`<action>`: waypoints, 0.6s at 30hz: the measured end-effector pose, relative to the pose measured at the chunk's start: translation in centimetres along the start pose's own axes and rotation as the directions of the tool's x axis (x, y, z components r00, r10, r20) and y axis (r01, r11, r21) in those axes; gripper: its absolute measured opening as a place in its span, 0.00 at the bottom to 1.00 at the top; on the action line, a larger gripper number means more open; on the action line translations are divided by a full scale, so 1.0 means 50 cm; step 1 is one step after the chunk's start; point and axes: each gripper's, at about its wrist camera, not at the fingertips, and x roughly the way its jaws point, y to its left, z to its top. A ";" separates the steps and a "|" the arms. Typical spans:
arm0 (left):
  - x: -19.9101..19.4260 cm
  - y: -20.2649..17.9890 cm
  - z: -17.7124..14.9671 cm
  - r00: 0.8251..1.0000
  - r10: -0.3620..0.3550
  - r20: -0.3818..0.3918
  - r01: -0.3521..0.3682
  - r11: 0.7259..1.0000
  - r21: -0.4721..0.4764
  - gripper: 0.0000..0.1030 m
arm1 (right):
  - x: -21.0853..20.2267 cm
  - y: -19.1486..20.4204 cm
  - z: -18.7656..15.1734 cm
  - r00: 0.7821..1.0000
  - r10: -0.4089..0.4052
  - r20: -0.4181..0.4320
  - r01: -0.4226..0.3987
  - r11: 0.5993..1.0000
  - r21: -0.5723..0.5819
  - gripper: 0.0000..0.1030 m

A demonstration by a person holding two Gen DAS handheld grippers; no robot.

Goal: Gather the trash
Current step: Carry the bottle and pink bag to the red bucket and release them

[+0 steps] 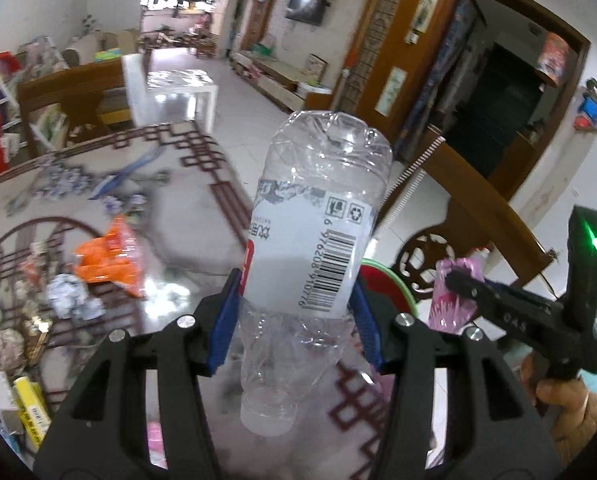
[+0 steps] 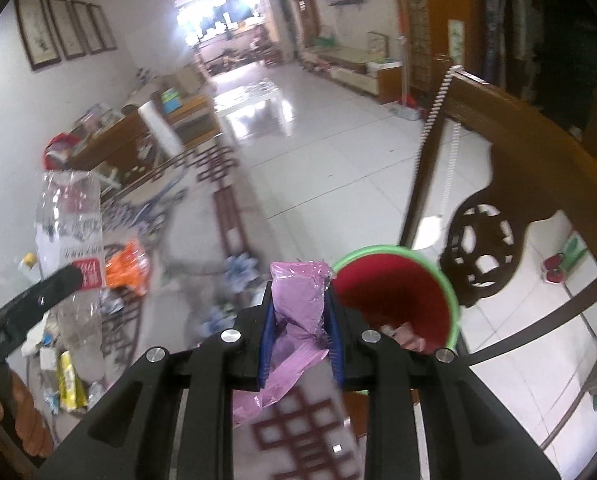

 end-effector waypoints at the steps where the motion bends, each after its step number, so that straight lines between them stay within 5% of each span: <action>1: 0.008 -0.009 0.000 1.000 -0.009 -0.006 0.009 1.000 0.006 0.49 | -0.001 -0.012 0.004 1.000 -0.013 0.005 0.013 1.000 0.007 0.22; 18: 0.256 -0.157 0.029 0.981 -0.127 -0.149 0.144 0.984 0.105 0.49 | 0.078 -0.175 0.046 0.978 -0.209 -0.028 0.211 0.973 0.089 0.22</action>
